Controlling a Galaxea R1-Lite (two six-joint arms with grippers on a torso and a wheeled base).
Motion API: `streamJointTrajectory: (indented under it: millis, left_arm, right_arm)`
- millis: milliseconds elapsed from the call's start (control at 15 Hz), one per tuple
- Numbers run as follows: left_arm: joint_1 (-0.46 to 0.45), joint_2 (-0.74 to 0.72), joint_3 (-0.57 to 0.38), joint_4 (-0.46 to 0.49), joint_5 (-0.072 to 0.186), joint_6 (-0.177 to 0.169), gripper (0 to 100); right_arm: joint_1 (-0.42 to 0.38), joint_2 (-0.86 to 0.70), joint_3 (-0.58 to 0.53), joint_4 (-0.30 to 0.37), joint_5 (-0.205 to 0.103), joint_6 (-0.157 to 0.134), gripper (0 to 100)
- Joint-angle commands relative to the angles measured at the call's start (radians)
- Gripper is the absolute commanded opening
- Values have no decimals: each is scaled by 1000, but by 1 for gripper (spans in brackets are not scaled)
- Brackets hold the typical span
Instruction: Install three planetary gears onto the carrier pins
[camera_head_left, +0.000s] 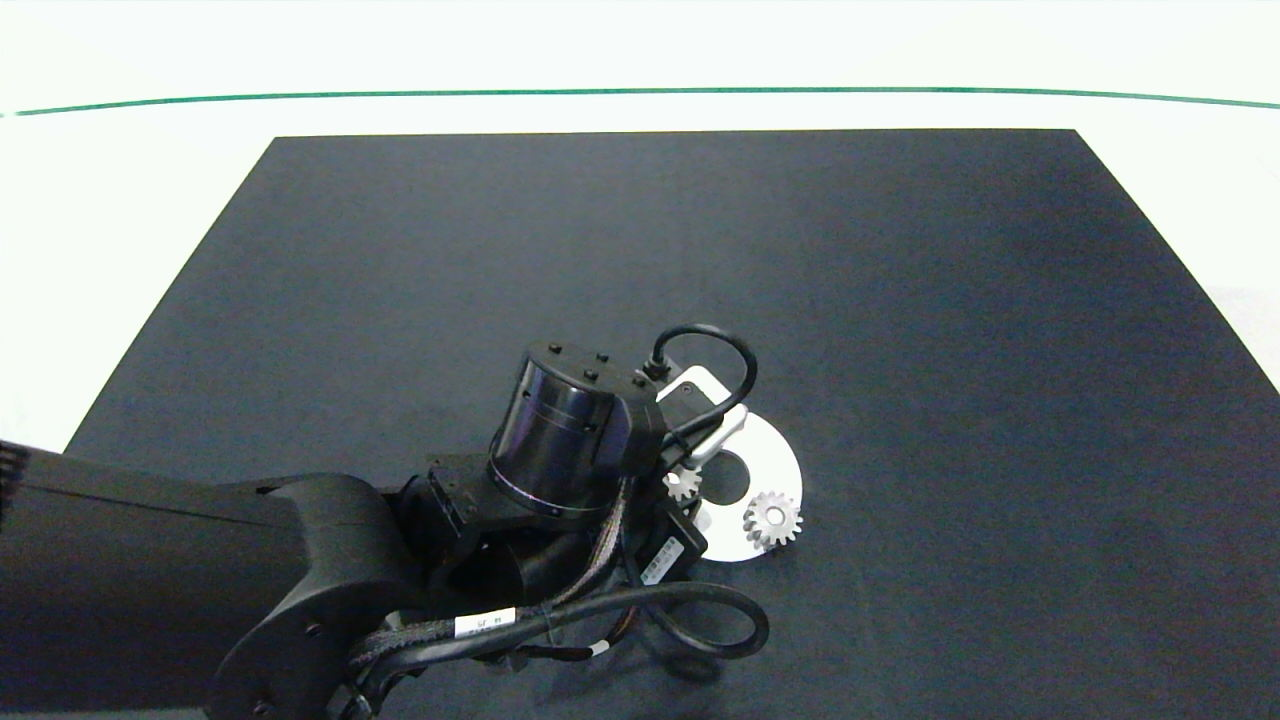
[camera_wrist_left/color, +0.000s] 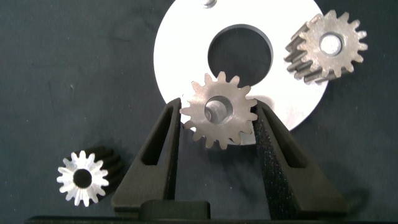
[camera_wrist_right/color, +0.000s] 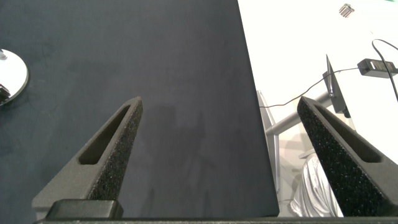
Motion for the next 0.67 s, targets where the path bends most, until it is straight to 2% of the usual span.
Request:
streamJointTrajectory:
  millis: [67,667]
  left_arm:
    - [3,-3,-13,-2,2,3,13]
    - [7,-21,12,-2,2,-3,13]
  right_arm:
    - [1,-1,3,3,-2,-1,100]
    - [0,3,2,3,-2,-1,100]
